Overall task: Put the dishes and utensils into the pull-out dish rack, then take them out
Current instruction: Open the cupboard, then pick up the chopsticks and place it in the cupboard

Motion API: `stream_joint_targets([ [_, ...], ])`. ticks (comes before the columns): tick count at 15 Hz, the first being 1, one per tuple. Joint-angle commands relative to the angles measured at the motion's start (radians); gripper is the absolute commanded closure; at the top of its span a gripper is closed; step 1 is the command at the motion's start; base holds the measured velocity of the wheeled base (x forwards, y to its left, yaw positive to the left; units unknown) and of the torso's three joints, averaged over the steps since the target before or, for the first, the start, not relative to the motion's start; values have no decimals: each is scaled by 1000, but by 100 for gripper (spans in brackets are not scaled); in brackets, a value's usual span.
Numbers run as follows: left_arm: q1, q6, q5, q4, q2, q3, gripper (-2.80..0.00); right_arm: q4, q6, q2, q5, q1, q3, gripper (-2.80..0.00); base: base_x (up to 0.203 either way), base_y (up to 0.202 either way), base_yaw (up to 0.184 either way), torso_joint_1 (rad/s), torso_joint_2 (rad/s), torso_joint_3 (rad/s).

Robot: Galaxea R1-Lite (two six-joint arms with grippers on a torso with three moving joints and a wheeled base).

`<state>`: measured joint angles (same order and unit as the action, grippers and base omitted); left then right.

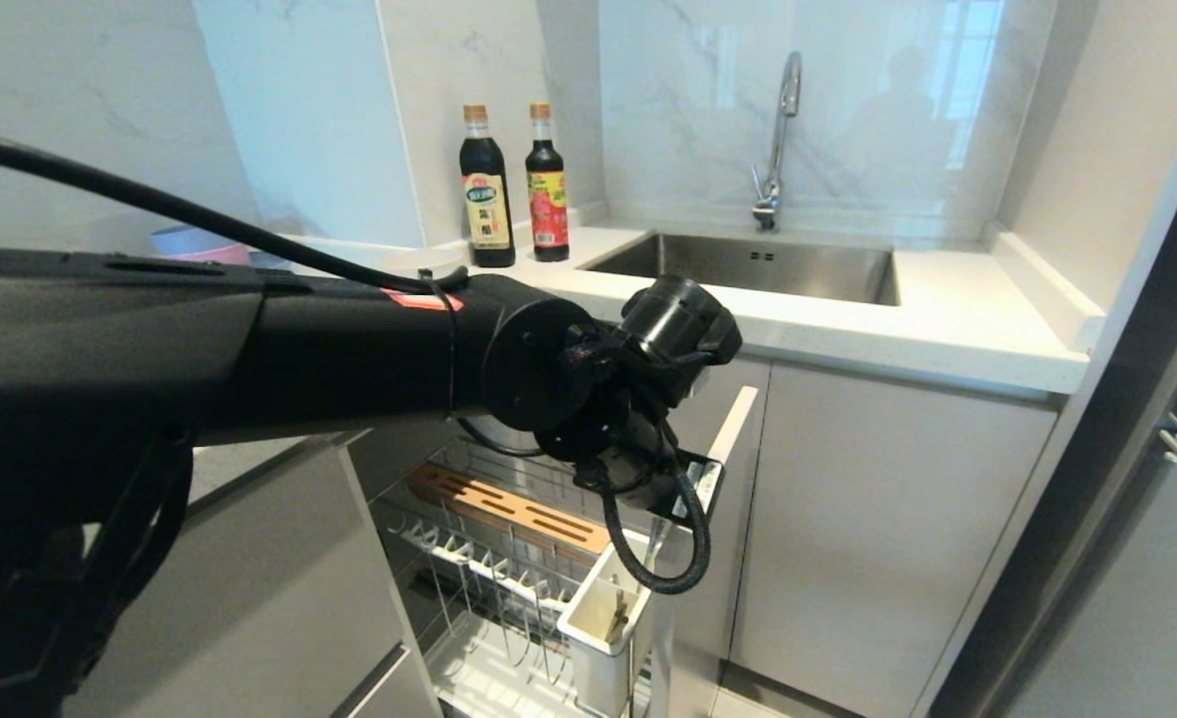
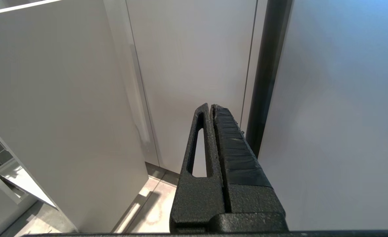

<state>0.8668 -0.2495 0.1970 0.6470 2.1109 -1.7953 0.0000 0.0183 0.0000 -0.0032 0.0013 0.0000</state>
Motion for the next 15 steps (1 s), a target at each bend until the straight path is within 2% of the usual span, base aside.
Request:
stream_joint_targets([
  [1, -13, -9, 7, 3, -21, -1, 0, 0, 0, 0, 0, 0, 2, 0, 0, 0, 0, 0, 0, 0],
  [8, -110, -12, 89, 9, -189, 28, 0, 0, 0, 0, 0, 0, 2, 0, 0, 0, 0, 0, 0, 0],
  [12, -210, -42, 86, 8, -452, 123, 0, 0, 0, 0, 0, 0, 2, 0, 0, 0, 0, 0, 0, 0],
  [15, -328, -43, 76, 6, -715, 211, 0, 0, 0, 0, 0, 0, 2, 0, 0, 0, 0, 0, 0, 0],
])
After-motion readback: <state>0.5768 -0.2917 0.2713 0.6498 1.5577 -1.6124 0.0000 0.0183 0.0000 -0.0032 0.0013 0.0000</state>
